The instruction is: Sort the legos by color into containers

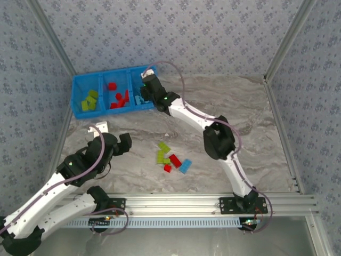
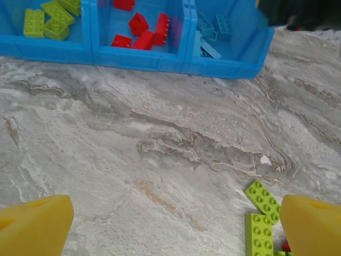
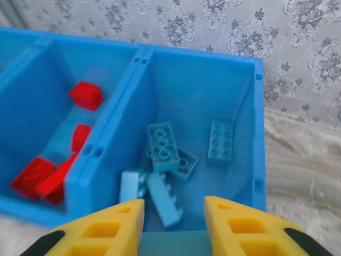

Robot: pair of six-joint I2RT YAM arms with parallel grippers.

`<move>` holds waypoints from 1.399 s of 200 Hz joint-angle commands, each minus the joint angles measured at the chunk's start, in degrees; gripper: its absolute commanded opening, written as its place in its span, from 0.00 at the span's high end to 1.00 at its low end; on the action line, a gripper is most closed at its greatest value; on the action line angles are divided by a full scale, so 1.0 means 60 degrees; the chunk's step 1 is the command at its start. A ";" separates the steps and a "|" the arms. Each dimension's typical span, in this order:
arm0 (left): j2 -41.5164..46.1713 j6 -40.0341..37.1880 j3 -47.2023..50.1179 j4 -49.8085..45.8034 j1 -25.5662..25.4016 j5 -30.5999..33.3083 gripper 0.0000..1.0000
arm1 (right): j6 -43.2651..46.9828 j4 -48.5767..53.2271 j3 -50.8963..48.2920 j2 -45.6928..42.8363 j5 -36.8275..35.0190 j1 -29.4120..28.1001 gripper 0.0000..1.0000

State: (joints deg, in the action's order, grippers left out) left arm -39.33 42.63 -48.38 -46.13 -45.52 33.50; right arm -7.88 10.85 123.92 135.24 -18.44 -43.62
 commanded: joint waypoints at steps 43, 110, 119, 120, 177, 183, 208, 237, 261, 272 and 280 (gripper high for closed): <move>0.0076 0.0108 -0.0098 -0.0426 -0.0040 0.0054 0.01 | 0.1738 0.1192 0.4980 0.3071 0.0113 0.0179 0.38; -0.0818 0.0135 0.0191 0.0582 -0.0036 -0.1840 0.01 | 0.1033 0.2561 0.1504 -0.0754 0.1295 -0.0026 0.41; -0.1206 0.0263 0.0162 0.0796 -0.0043 -0.2238 0.01 | 0.0743 0.2428 0.0076 -0.1866 0.1550 -0.0011 0.41; -0.1244 0.0285 0.0165 0.0822 -0.0044 -0.2292 0.01 | 0.0706 0.2426 -0.0071 -0.1986 0.1579 -0.0004 0.41; -0.3521 0.1741 0.0358 0.2428 -0.1391 -0.3501 0.07 | -0.1189 0.2913 -0.7475 -0.8445 0.2296 0.0002 0.35; -0.3742 0.1880 0.0384 0.2545 -0.1732 -0.3307 0.07 | -0.1390 0.2957 -0.8135 -0.9016 0.2298 -0.0011 0.34; -0.4866 0.2133 0.0456 0.2871 -0.2332 -0.3085 0.07 | -0.2429 0.3498 -1.0245 -1.0943 0.1973 -0.0055 0.29; -0.6155 0.1991 0.0119 0.3085 -0.2253 -0.2608 0.10 | -0.3270 0.3730 -1.1627 -1.2507 0.1555 -0.0103 0.24; -0.7045 0.1820 -0.0164 0.3556 -0.2063 -0.2844 0.13 | -0.3363 0.3861 -1.1901 -1.2985 0.1263 -0.0092 0.20; -0.7422 0.1772 -0.0185 0.3777 -0.1960 -0.2975 0.15 | -0.3349 0.3888 -1.1832 -1.2970 0.1242 -0.0096 0.20; -0.7667 0.1746 -0.0218 0.3873 -0.1861 -0.3112 0.18 | -0.3358 0.4129 -1.1793 -1.2949 0.1240 -0.0099 0.20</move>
State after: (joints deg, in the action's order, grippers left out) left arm -82.21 53.60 -46.63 -26.52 -58.04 15.75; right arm -25.58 33.67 52.27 58.48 -8.78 -43.92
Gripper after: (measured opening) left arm 0.845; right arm 0.801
